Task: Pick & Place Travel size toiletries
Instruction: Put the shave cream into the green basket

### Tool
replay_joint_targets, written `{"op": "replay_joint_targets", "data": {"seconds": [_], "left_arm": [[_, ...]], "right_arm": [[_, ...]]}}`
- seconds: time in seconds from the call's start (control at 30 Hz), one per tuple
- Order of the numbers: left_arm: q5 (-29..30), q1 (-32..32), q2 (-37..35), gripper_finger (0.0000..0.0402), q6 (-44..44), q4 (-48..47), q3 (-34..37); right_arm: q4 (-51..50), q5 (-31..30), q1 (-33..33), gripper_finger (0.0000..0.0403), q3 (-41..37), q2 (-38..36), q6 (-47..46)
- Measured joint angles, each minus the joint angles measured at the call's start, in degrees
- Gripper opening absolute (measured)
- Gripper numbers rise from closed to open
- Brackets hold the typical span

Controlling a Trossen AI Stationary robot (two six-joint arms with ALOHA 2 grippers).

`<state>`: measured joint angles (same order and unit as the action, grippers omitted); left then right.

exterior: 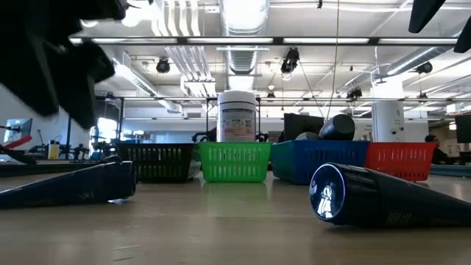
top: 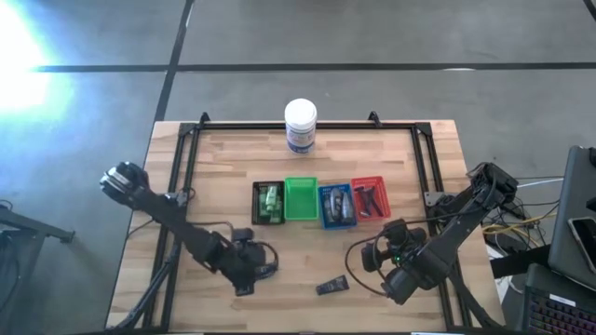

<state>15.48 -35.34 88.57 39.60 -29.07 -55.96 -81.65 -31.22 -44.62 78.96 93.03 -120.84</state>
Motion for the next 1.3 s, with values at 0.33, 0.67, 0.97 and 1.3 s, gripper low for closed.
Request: {"op": "replay_joint_targets", "data": {"seconds": [0.33, 0.67, 0.97, 1.3], "left_arm": [[-0.79, 0.86, 10.08, 0.0262, -1.45, 2.41, -2.56], [-3.03, 1.16, 14.27, 0.0256, -2.21, 3.95, -2.7], [-0.78, 1.51, 14.21, 0.0167, -5.17, 7.43, -2.94], [-0.47, 4.68, 14.09, 0.0103, -4.43, 9.07, -4.12]], "right_arm": [[0.44, 3.26, -0.22, 0.0335, 0.0, 0.0, -0.02], [0.52, 3.23, -0.24, 0.0356, 0.0, 0.0, 0.77], [0.5, 3.21, -0.24, 0.0338, 0.0, 0.0, 1.29], [0.47, 2.93, -0.24, 0.0329, 0.0, 0.0, 1.29]]}}
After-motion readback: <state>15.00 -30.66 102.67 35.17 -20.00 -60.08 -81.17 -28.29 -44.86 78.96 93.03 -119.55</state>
